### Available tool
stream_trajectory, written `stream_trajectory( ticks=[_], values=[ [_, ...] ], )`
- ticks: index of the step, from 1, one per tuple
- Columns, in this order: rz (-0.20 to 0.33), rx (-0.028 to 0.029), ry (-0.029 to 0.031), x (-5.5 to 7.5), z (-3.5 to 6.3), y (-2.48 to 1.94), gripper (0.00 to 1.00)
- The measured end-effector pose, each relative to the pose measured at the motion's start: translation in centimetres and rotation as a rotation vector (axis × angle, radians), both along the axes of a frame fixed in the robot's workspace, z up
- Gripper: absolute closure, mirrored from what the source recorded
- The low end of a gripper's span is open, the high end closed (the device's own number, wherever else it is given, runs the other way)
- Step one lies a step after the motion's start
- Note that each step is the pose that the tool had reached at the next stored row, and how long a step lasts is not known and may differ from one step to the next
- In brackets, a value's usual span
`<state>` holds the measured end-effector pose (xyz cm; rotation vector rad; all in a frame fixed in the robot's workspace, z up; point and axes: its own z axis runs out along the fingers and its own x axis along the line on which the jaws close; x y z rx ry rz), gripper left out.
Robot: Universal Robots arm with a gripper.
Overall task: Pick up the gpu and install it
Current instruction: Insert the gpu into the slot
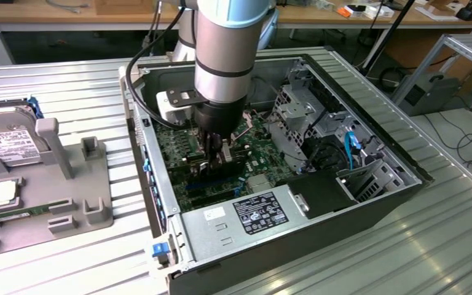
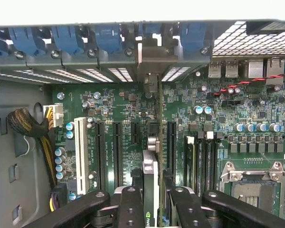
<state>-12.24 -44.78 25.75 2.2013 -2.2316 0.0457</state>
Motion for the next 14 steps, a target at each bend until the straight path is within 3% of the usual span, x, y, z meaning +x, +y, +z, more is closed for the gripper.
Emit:
stream_trajectory(
  ticks=[1,4,7,9,11,12,13,14],
  values=[
    [0.000,0.0012,-0.0008,0.0,-0.05,0.01,0.73],
    [0.000,0.0001,-0.0001,0.0,0.00,0.00,0.54],
    [0.000,-0.0003,0.0002,0.0,0.11,0.00,0.54],
    [0.001,0.0001,-0.0010,0.0,1.08,0.05,0.54],
    [0.002,0.0002,-0.0013,0.0,2.13,0.40,0.54],
    [0.003,0.0000,-0.0011,0.0,2.88,0.79,0.68],
    [0.004,0.0000,-0.0012,0.0,3.43,0.99,0.74],
    [0.008,0.0000,-0.0012,0.0,3.94,1.11,0.89]
  ],
)
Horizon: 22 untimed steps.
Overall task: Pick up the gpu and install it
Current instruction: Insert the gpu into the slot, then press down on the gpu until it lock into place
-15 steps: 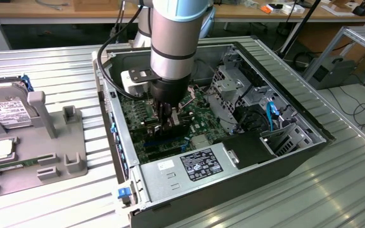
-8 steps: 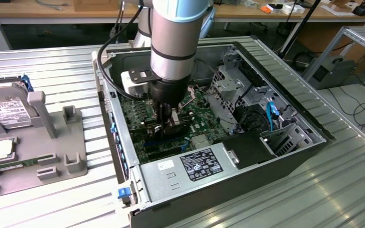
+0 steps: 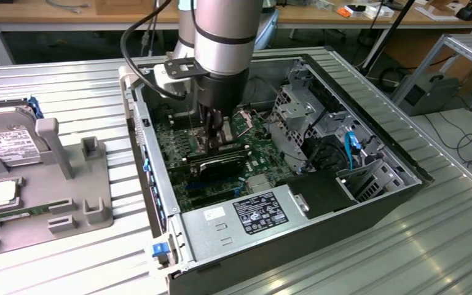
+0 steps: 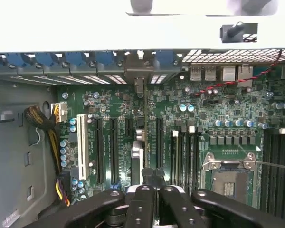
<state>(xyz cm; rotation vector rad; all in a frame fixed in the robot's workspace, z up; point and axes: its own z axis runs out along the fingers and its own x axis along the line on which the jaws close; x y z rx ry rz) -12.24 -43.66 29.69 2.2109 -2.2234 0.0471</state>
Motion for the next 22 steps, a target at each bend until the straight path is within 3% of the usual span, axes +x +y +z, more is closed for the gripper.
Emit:
stream_trajectory(
  ticks=[2,6,15,17,18,22],
  values=[
    [0.007,0.0000,0.0001,0.1,0.05,0.01,0.89],
    [0.008,0.0004,0.0055,1.9,0.05,-0.03,0.89],
    [0.008,-0.0001,0.0055,1.8,0.05,-0.02,0.89],
    [0.008,-0.0032,0.0056,-0.9,-0.17,-0.02,0.89],
    [0.008,-0.0029,0.0052,-1.7,-0.46,-0.02,0.89],
    [0.008,-0.0041,0.0055,-2.5,-1.57,-0.05,0.89]
  ],
)
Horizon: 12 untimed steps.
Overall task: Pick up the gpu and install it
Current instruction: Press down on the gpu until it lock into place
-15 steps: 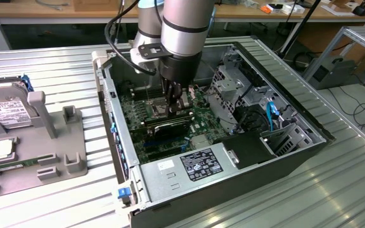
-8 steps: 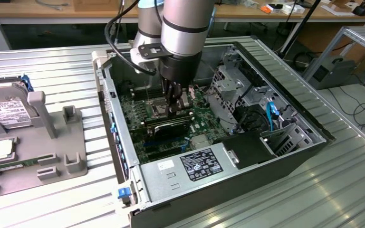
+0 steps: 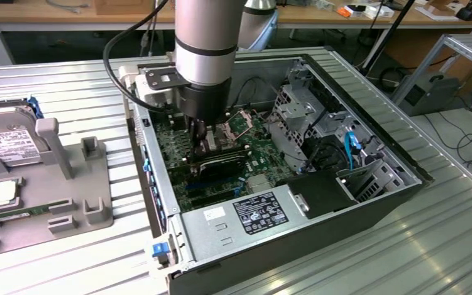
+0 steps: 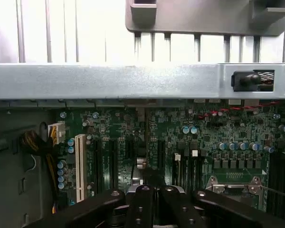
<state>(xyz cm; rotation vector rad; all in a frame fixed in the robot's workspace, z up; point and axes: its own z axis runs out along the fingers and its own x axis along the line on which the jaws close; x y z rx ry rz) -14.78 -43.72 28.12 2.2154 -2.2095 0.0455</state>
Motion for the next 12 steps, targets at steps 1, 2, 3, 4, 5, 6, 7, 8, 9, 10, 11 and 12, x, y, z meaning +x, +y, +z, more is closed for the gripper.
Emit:
stream_trajectory(
  ticks=[1,2,3,4,5,6,7,8,9,10,11,12],
  values=[
    [0.000,0.0000,0.0000,-0.12,-0.08,-0.01,0.89],
    [0.000,0.0000,0.0000,-0.20,-0.13,-0.06,0.89],
    [0.000,0.0001,-0.0002,-0.24,-0.21,-0.18,0.89],
    [0.000,0.0000,0.0000,-0.26,-0.24,-0.25,0.89],
    [0.000,0.0000,-0.0001,-0.26,-0.28,-0.28,0.89],
    [0.000,0.0000,0.0000,-0.26,-0.30,-0.30,0.89],
    [0.000,-0.0002,0.0001,-0.27,-0.36,-0.32,0.89],
    [0.000,0.0000,0.0000,-0.27,-0.42,-0.32,0.89],
    [0.000,-0.0003,0.0002,-0.28,-0.46,-0.33,0.89],
    [0.000,-0.0003,0.0002,-0.28,-0.57,-0.34,0.89],
    [0.000,-0.0003,0.0002,-0.28,-0.63,-0.34,0.89],
    [0.000,-0.0002,0.0002,-0.28,-0.68,-0.34,0.89]
  ],
)
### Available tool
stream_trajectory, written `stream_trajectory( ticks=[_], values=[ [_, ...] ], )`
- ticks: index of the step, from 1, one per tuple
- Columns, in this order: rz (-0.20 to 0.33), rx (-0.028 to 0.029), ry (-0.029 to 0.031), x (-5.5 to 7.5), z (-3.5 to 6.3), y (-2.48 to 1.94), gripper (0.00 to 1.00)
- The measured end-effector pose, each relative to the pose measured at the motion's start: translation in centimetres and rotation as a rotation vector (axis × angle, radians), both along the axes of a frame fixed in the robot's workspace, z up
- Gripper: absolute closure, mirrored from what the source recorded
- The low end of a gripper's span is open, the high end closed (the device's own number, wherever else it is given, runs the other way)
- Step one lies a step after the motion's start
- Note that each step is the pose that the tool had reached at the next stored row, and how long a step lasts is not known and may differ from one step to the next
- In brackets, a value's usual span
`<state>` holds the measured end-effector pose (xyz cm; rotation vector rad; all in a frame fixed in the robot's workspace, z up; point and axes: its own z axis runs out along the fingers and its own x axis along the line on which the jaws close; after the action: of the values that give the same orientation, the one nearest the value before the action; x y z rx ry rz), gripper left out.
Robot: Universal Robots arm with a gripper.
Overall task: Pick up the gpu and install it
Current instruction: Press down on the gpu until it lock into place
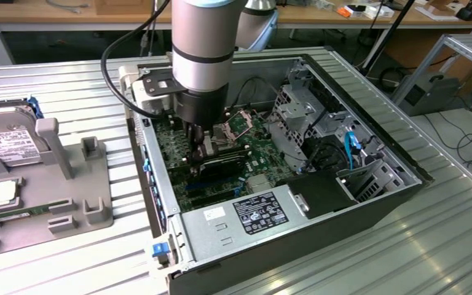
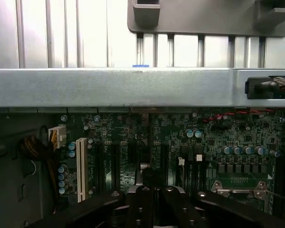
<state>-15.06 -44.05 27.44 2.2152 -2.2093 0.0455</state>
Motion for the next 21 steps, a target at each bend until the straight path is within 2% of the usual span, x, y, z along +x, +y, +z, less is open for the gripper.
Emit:
stream_trajectory(
  ticks=[2,3,5,6,11,12,13,14,16,19,21],
  values=[
    [0.000,0.0004,-0.0005,-0.1,-0.11,-0.09,0.89],
    [0.000,0.0012,-0.0001,-0.4,-0.10,-0.27,0.89],
    [0.000,0.0036,-0.0003,-0.6,-0.12,-0.47,0.89],
    [0.000,0.0064,-0.0002,-0.7,-0.13,-0.71,0.89],
    [0.000,0.0069,0.0000,-0.7,-0.77,-0.82,0.89],
    [0.000,0.0082,-0.0008,-0.7,-0.37,-0.78,0.89],
    [0.000,0.0072,-0.0006,-0.7,0.54,-0.82,0.89],
    [0.000,0.0071,-0.0005,-0.6,1.02,-0.82,0.89],
    [0.000,0.0071,-0.0004,-0.4,1.28,-0.81,0.89],
    [0.000,0.0069,0.0004,2.7,1.58,-0.82,0.89],
    [0.000,0.0072,0.0002,2.9,3.37,-0.82,0.89]
  ],
)
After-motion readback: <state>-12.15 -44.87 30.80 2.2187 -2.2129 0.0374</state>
